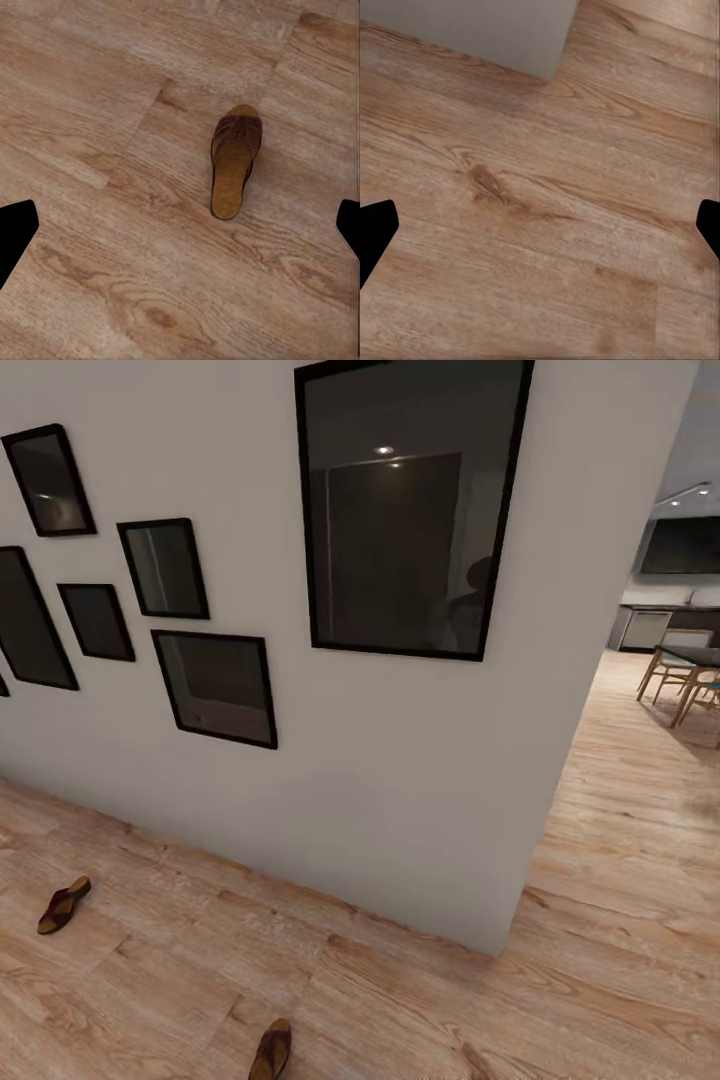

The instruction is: Pick up the two gym shoes and the two sandals from the corridor floor and place them onto the hallstand (shoe rack) in the corridor, making sure they are on the rack and not on the floor. Arrange them so the two gym shoes are next to each other and the two sandals are next to each other.

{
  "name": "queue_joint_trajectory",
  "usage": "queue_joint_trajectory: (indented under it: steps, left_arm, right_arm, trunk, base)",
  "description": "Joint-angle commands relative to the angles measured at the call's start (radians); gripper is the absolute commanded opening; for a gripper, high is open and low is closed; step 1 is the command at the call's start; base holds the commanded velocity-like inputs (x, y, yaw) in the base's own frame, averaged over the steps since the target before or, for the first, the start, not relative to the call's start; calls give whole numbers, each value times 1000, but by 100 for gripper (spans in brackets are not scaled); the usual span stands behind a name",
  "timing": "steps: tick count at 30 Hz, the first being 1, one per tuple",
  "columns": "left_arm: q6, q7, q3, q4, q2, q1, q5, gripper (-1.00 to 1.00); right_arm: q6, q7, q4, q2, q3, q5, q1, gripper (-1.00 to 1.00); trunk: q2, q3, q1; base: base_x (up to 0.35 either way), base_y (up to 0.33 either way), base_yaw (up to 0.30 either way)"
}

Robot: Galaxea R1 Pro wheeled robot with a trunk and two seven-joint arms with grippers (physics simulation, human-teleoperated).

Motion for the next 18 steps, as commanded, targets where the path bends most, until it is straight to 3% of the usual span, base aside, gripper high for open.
queue_joint_trajectory:
  steps: [1,7,13,18]
  left_arm:
    - [-3,-2,1,0,0,0,5,100]
    - [-3,-2,2,0,0,0,5,100]
    - [-3,-1,2,-1,1,0,6,100]
    - [-3,-2,2,-1,1,0,6,100]
  right_arm:
    - [-3,-2,1,0,0,0,-1,100]
    - [-2,-3,1,0,1,1,-1,100]
    - [-3,-3,1,0,0,1,-1,100]
    - [-3,-1,-2,0,3,1,-1,100]
  trunk:
    - [-1,-1,0]
    - [-1,-1,0]
    - [-1,-1,0]
    - [-1,-1,0]
  base:
    - [0,0,-296]
    - [0,18,-296]
    - [0,154,-281]
    - [0,237,-96]
